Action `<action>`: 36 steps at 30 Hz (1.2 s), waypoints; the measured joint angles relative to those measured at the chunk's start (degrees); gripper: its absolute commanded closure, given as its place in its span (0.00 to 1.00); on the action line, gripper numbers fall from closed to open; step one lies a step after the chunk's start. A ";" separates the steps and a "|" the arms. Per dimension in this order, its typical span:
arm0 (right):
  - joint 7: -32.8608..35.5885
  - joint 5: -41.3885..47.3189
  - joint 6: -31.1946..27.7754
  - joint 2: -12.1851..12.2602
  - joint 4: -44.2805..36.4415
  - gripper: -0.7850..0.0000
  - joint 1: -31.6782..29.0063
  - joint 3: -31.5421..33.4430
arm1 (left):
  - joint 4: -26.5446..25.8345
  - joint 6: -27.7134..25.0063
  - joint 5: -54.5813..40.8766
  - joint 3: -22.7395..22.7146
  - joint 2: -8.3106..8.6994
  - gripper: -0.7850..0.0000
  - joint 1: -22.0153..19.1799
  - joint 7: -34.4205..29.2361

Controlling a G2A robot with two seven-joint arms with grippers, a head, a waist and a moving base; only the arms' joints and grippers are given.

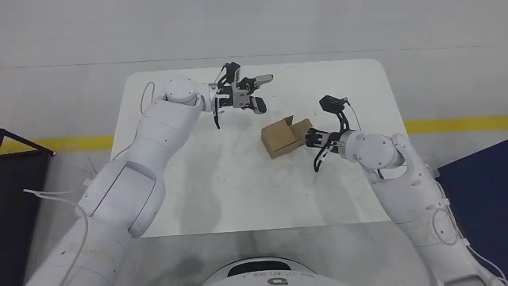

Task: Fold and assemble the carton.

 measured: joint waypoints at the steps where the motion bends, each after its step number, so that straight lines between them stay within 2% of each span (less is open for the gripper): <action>1: 0.41 -0.10 0.11 0.02 0.04 0.71 0.11 -0.09 | 0.07 -0.04 0.01 -0.08 0.00 0.00 0.03 0.02; 2: 0.79 -0.26 0.20 0.04 0.07 0.84 0.21 -0.17 | 0.14 -0.07 0.03 -0.16 0.00 0.00 0.04 0.03; 3: 1.23 -0.41 0.30 0.07 0.09 1.00 0.34 -0.26 | 0.22 -0.13 0.06 -0.27 0.01 0.00 0.05 0.06; 14: -0.49 0.16 -1.37 0.10 -0.47 1.00 1.19 -0.07 | 1.13 -0.86 0.06 -1.66 0.38 0.00 -0.27 0.13; 23: -2.73 0.52 -8.50 -0.02 0.40 1.00 2.85 -1.06 | 1.40 -1.18 0.41 -2.80 0.92 0.00 -0.34 0.22; 24: -2.34 1.40 -9.47 -0.04 0.93 0.67 3.15 -1.04 | 1.37 -1.23 0.44 -2.95 0.99 0.00 -0.29 0.24; 25: -2.21 2.17 -10.09 -0.04 1.36 0.46 3.37 -0.88 | 1.35 -1.28 0.48 -3.04 1.03 0.00 -0.22 0.24; 26: -2.13 2.92 -10.62 -0.04 1.77 0.13 3.56 -0.64 | 1.35 -1.30 0.53 -3.13 1.08 0.00 -0.15 0.26; 27: -1.97 4.03 -11.36 -0.02 2.19 0.02 3.76 -0.27 | 1.34 -1.30 0.62 -3.23 1.13 0.00 -0.05 0.30; 31: -0.01 9.00 -14.20 0.07 4.00 0.00 4.32 0.86 | 1.21 -1.11 0.73 -3.58 1.27 0.00 0.27 0.38; 33: 1.89 11.23 -15.16 0.00 6.09 0.05 5.36 0.49 | 1.06 -0.93 0.93 -3.68 1.31 0.00 0.38 0.45; 36: 5.03 15.23 -17.21 -0.38 10.07 0.06 7.87 -1.18 | 0.80 -0.68 1.03 -3.87 1.31 0.00 0.44 0.50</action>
